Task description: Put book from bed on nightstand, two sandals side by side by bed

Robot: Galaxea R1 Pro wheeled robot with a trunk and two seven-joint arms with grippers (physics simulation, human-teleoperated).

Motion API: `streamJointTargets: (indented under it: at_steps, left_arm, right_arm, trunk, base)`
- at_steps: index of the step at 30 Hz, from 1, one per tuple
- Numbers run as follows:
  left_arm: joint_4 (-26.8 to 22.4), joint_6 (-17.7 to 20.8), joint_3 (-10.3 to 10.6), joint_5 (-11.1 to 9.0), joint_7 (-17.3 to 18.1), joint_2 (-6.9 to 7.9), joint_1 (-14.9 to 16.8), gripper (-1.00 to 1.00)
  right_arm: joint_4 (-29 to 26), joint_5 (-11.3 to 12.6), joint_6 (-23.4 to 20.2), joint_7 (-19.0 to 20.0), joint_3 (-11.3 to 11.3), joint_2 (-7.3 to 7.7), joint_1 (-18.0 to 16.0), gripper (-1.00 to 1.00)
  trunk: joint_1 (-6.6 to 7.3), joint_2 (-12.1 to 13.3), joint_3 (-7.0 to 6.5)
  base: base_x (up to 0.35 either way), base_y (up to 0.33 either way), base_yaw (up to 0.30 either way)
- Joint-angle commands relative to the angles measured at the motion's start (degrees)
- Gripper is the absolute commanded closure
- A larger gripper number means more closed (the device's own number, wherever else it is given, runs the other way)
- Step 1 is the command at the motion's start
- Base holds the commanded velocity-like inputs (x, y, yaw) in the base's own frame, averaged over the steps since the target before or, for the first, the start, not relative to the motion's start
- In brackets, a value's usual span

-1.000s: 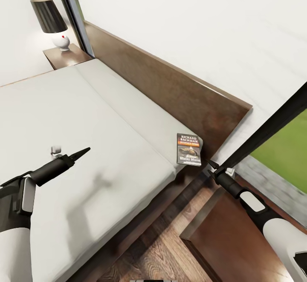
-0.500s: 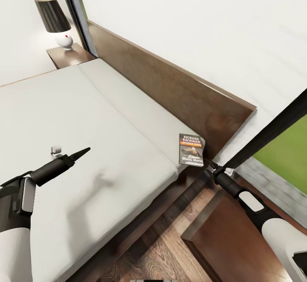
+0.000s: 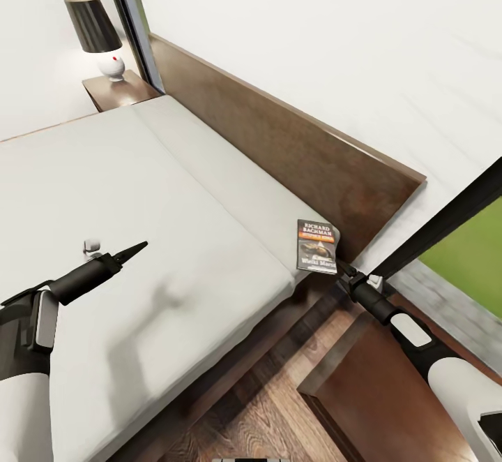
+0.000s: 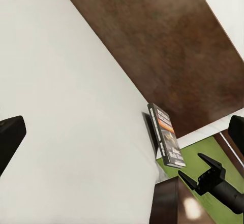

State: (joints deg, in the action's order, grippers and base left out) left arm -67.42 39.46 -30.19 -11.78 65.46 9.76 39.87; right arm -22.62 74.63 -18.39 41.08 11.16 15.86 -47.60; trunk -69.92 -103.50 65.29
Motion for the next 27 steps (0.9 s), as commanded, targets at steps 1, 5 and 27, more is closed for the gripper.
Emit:
streamJointTargets:
  at_steps: [1,5,27]
  left_arm:
    - [0.01,0.46,-0.04,-0.17,0.11,0.0,0.03,-1.0]
    - [0.01,0.45,-0.02,-0.17,0.11,0.0,0.03,-1.0]
    - [0.01,0.45,0.02,-0.17,0.09,0.0,0.03,-1.0]
  right_arm:
    - [0.03,0.6,-0.33,0.1,0.27,0.05,-0.04,-1.0]
    - [0.03,0.6,-0.33,0.13,0.27,0.05,-0.04,-1.0]
    - [0.03,0.6,-0.33,0.15,0.27,0.05,-0.04,-1.0]
  trunk:
    - [0.0,-0.02,0.03]
    - [-0.43,-0.82,0.39]
    - [-2.19,-4.03,1.83]
  base:
    - [0.0,0.0,0.001]
    - [0.0,0.0,0.0]
    - [0.0,0.0,0.0]
